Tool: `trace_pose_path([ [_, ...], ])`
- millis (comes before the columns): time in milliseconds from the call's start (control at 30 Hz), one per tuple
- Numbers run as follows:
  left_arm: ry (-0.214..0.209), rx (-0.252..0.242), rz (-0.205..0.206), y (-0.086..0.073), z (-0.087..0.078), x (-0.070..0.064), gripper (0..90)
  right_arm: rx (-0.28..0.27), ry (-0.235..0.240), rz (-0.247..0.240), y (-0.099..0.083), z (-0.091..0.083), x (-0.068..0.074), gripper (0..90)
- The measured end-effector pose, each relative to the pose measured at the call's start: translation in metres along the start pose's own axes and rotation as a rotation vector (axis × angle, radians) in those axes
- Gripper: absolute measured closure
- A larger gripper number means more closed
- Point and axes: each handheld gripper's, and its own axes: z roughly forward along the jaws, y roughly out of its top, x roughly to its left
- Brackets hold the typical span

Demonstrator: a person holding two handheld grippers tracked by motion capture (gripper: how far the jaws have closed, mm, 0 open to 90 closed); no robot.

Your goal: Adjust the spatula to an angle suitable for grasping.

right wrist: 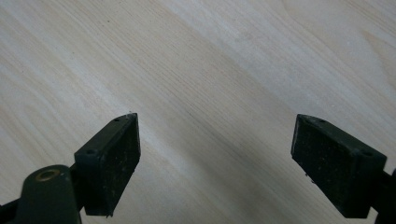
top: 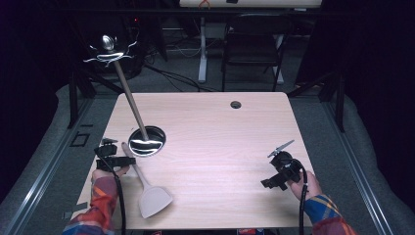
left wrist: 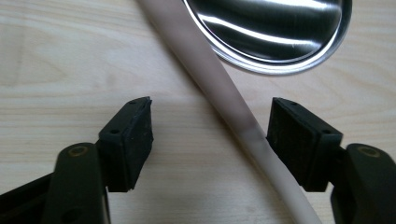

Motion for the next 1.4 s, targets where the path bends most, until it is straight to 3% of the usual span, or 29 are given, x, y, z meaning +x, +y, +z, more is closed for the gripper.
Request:
trace_pose_path([
  [133,0.02,0.012,0.042,-0.002,0.004,-0.007,31.5,0.0,0.002,0.002,0.0,0.0,0.0,15.3],
  [200,0.027,0.024,0.078,-0.002,0.005,-0.012,37.1,0.0,0.015,0.006,0.0,0.001,0.0,15.3],
  [400,0.031,0.036,0.092,-0.002,0.007,-0.014,38.6,-0.005,0.022,0.007,0.0,0.001,0.001,15.3],
  [567,-0.003,0.048,0.106,-0.002,0.006,-0.012,51.8,-0.01,0.008,0.008,-0.001,0.0,0.0,15.3],
  [1000,-0.008,0.056,0.097,0.003,0.002,0.008,52.6,-0.007,0.02,0.009,-0.001,-0.001,0.0,15.3],
  [1100,0.012,0.046,0.11,0.006,0.002,0.016,52.6,-0.004,0.009,0.008,-0.001,0.0,0.0,15.3],
  [1267,0.028,0.053,0.083,0.005,-0.001,0.018,51.7,-0.007,0.006,0.011,-0.001,0.0,0.0,15.3],
  [1333,-0.018,0.076,0.048,0.002,-0.001,0.021,50.6,-0.012,0.013,0.007,-0.001,0.0,0.001,15.2],
  [1400,-0.026,0.086,0.046,0.001,-0.001,0.021,50.1,-0.011,0.013,0.008,-0.001,0.0,0.001,15.3],
])
